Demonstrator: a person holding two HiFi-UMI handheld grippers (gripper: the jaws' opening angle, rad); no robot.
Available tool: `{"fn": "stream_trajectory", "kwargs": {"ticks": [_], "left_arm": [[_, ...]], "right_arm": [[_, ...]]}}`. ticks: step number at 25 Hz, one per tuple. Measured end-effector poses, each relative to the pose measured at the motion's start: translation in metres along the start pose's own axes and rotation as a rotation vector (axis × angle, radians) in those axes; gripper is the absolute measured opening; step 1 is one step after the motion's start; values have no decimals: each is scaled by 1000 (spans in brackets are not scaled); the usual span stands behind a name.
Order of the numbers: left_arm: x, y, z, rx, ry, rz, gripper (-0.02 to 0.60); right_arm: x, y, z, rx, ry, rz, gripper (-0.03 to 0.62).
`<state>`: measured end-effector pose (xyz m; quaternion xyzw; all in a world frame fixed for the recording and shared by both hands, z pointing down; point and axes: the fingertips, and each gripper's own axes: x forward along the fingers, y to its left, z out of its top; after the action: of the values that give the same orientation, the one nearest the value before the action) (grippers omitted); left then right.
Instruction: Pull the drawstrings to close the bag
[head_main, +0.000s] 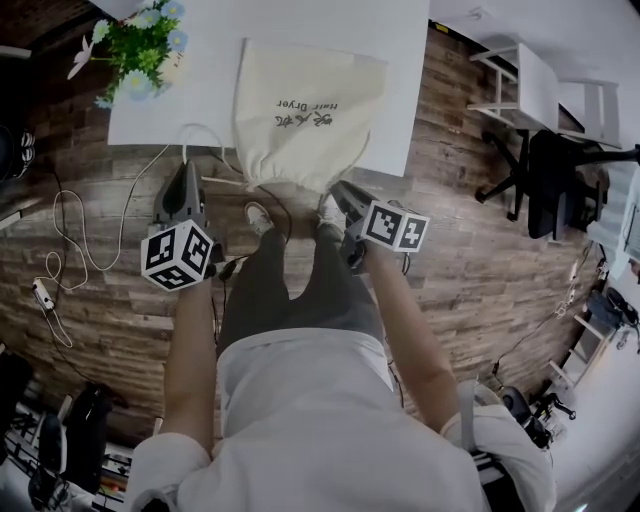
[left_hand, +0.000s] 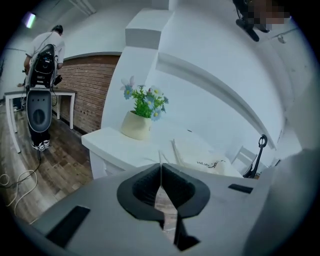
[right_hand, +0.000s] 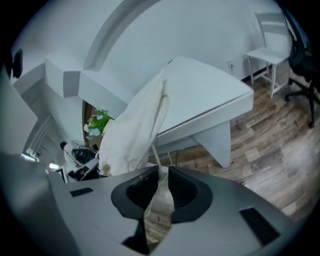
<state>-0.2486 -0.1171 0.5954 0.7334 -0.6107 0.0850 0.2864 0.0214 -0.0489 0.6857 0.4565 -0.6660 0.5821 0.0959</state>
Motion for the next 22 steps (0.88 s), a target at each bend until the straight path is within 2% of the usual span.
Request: {"fn": "stream_trajectory", "kwargs": {"ticks": [2,3,7,11,13,15,19,22], "left_arm": [[-5,-2,6,-10,-16,-8,23],[-7,-3,8,-15,-22,-12,23],[-16,-4,17,-32,-44,-27,23],[-20,-2,20,-35,-54,-45,23],[-22,-1,19,-30,-55,-49,23],[-25,2,22,-24,-62,-34,23],[-32,21,30,-24,-78,42,23],[-35,29,35,-48,-92,49,22]], "right_arm": [[8,10,-4,73,23,83,61],[11,14,-6,99,34,116,88],[20,21,-13,219,51,225,140],[40,26,-10,352,15,361,139],[49,32,-6,373,-23,400,82],[53,30,2,314,-84,353,52],[39,19,22,219,-211,196,43],[22,32,20,192,-202,217,43]]}}
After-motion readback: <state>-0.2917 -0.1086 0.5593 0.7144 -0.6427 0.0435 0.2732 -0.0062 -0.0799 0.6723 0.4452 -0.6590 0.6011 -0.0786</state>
